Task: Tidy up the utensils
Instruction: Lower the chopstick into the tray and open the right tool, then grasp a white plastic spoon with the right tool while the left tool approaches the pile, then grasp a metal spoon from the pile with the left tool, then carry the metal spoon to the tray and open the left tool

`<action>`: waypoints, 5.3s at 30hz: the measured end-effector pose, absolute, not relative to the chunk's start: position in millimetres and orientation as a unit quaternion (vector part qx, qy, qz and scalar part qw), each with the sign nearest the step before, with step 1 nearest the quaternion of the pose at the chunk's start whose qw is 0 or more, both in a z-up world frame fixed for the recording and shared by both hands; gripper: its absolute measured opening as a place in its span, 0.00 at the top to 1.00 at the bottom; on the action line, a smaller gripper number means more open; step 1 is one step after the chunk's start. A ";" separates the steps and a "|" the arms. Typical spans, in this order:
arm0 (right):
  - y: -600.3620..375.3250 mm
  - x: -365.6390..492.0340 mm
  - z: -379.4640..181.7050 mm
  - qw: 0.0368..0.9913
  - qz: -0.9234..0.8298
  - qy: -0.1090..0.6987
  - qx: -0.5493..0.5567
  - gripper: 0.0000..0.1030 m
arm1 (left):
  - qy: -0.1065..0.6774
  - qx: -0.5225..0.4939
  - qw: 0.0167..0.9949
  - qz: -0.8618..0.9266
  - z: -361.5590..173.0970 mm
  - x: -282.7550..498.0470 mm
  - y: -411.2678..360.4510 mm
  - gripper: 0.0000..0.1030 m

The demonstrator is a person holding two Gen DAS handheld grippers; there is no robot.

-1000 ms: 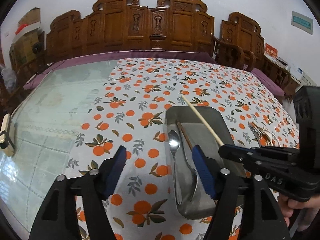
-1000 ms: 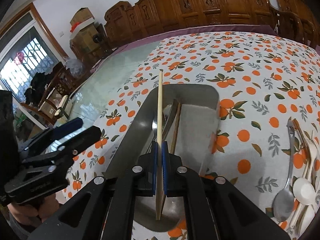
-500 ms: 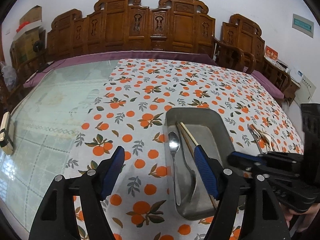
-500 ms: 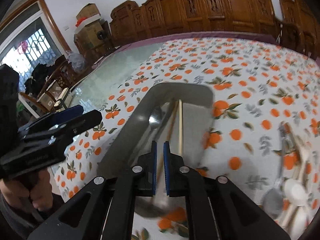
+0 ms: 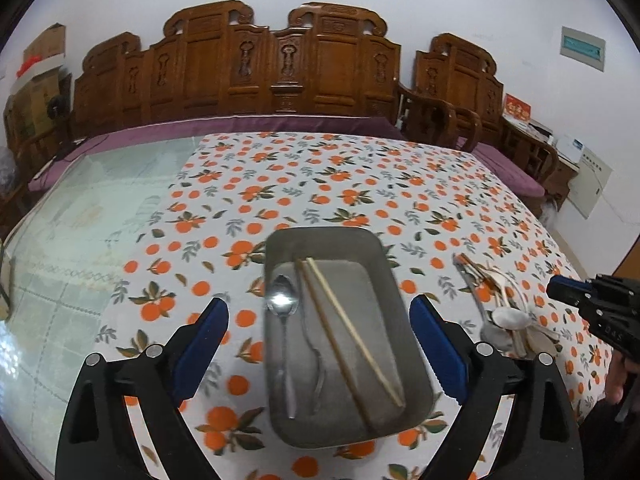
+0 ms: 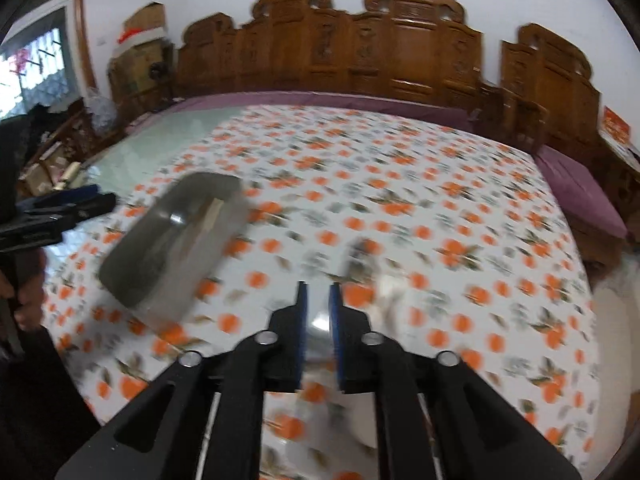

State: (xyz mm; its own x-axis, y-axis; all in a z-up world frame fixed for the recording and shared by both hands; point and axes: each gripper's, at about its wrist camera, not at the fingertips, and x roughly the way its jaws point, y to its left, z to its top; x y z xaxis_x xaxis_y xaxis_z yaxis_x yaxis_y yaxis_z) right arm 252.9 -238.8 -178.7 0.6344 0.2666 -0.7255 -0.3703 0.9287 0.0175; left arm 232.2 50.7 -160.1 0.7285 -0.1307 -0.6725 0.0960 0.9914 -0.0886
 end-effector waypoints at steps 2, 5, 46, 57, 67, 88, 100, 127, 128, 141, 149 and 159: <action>-255.2 253.9 -183.7 0.901 0.161 0.396 -0.077 0.81 | 0.364 -0.022 0.929 -0.067 -160.5 230.9 43.9 0.14; -271.0 254.8 -195.8 0.894 0.150 0.411 -0.094 0.81 | 0.364 -0.016 0.928 -0.078 -160.7 226.8 29.6 0.14; -272.5 261.9 -226.8 0.888 0.199 0.410 -0.061 0.91 | 0.393 0.073 0.903 -0.158 -197.0 217.5 -76.0 0.14; -309.2 279.0 -230.6 0.900 0.129 0.417 -0.023 0.91 | 0.416 0.085 0.890 -0.169 -212.0 237.9 -111.9 0.14; -319.3 282.1 -235.7 0.898 0.121 0.424 -0.007 0.91 | 0.474 0.033 0.862 -0.178 -244.2 266.3 -136.3 0.26; -309.4 282.0 -236.2 0.895 0.127 0.427 -0.007 0.91 | 0.472 0.036 0.867 -0.160 -257.9 265.8 -141.6 0.69; -309.5 282.2 -235.8 0.895 0.128 0.426 -0.009 0.91 | 0.463 0.018 0.873 -0.149 -247.5 262.5 -138.2 0.95; -290.9 279.1 -226.9 0.899 0.148 0.413 -0.021 0.91 | 0.392 0.024 0.916 -0.081 -190.0 260.1 -85.3 0.99; -291.0 279.2 -226.8 0.899 0.148 0.412 -0.020 0.91 | 0.390 0.027 0.917 -0.078 -189.4 260.6 -84.3 0.99; -271.9 269.2 -211.5 0.901 0.173 0.398 -0.009 0.91 | 0.370 0.022 0.927 -0.058 -163.3 242.1 -46.7 0.99; -246.4 257.2 -199.1 0.901 0.201 0.384 -0.012 0.91 | 0.368 0.009 0.929 -0.029 -155.3 227.4 -12.1 0.99; -218.2 245.7 -192.7 0.897 0.230 0.377 -0.021 0.91 | 0.380 0.013 0.925 0.022 -168.6 231.0 21.4 0.99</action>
State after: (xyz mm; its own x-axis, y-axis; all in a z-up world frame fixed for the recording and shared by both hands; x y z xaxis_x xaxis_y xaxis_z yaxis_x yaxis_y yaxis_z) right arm 245.7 -218.2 -192.7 0.6102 0.3969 -0.6857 -0.4289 0.8932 0.1354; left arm 231.0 21.4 -168.6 0.7106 0.0510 -0.7018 -0.0308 0.9987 0.0414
